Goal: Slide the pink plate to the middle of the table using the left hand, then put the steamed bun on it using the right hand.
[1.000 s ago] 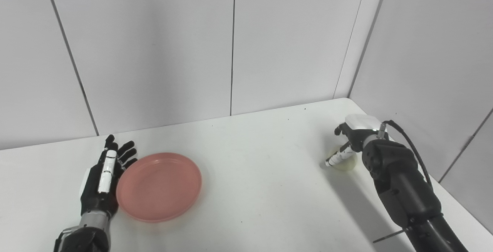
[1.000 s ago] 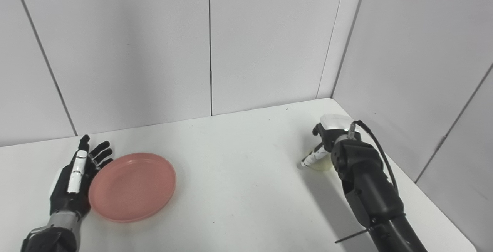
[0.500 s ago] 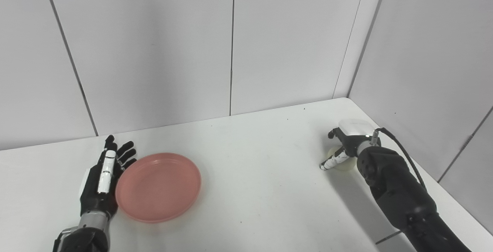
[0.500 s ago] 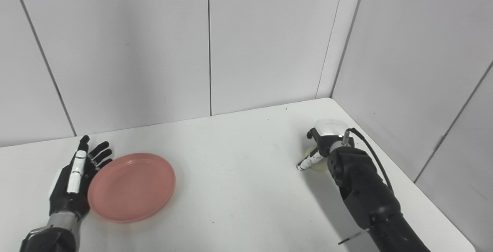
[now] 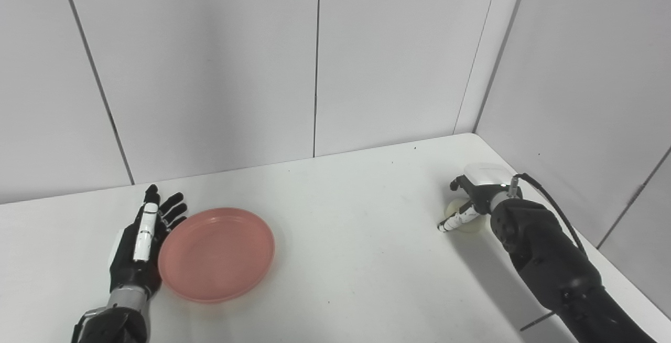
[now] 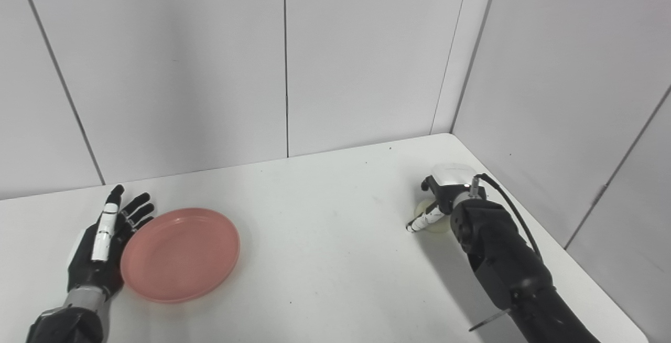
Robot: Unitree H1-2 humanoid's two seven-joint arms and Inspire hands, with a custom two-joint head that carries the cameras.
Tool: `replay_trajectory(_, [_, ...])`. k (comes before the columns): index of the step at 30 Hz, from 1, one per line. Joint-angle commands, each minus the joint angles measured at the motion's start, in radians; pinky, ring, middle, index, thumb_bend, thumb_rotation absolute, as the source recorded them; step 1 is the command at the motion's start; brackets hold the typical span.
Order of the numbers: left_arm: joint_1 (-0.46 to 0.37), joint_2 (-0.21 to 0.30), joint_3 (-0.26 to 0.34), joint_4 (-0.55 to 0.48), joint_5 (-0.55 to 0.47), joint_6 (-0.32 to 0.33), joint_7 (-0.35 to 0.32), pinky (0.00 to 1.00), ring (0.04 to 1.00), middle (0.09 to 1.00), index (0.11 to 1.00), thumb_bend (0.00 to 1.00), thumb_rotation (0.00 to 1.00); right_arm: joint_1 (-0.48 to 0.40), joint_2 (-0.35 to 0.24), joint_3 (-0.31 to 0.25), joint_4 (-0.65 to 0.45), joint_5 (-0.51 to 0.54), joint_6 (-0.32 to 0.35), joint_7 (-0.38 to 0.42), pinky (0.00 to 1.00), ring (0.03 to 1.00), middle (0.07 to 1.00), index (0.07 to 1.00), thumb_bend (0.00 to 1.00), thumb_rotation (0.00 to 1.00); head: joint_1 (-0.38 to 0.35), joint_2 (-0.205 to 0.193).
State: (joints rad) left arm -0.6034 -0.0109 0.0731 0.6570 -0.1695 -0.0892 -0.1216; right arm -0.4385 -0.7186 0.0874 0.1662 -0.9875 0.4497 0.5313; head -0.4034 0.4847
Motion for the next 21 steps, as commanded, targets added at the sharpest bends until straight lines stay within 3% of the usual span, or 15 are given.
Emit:
replay_trajectory(1, [-0.002,0.004,-0.001,0.012,-0.001,0.024,-0.003,0.84,0.847,0.844,1.0,0.59,0.86,-0.022,-0.048,-0.012,-0.011,-0.01,0.018,-0.005,0.72,0.849,0.854,0.775,1.0,0.41,0.0,0.001])
replay_trajectory(7, [-0.002,0.005,-0.004,0.012,0.001,0.026,-0.005,0.83,0.84,0.846,1.0,0.58,0.87,-0.018,-0.048,-0.032,-0.031,-0.017,0.02,0.027,0.72,0.843,0.851,0.769,1.0,0.41,0.0,0.003])
replay_trajectory(14, [-0.003,0.005,-0.005,0.01,0.002,0.032,-0.006,0.83,0.837,0.845,1.0,0.59,0.87,-0.018,-0.054,-0.066,-0.089,-0.045,0.02,0.123,0.6,0.802,0.844,0.764,1.0,0.45,-0.001,0.003])
replay_trajectory(21, [-0.001,0.009,-0.009,0.007,0.008,0.033,-0.008,0.82,0.835,0.848,1.0,0.58,0.88,-0.022,-0.057,-0.06,-0.076,-0.06,0.02,0.15,0.59,0.786,0.842,0.764,1.0,0.46,0.004,0.009])
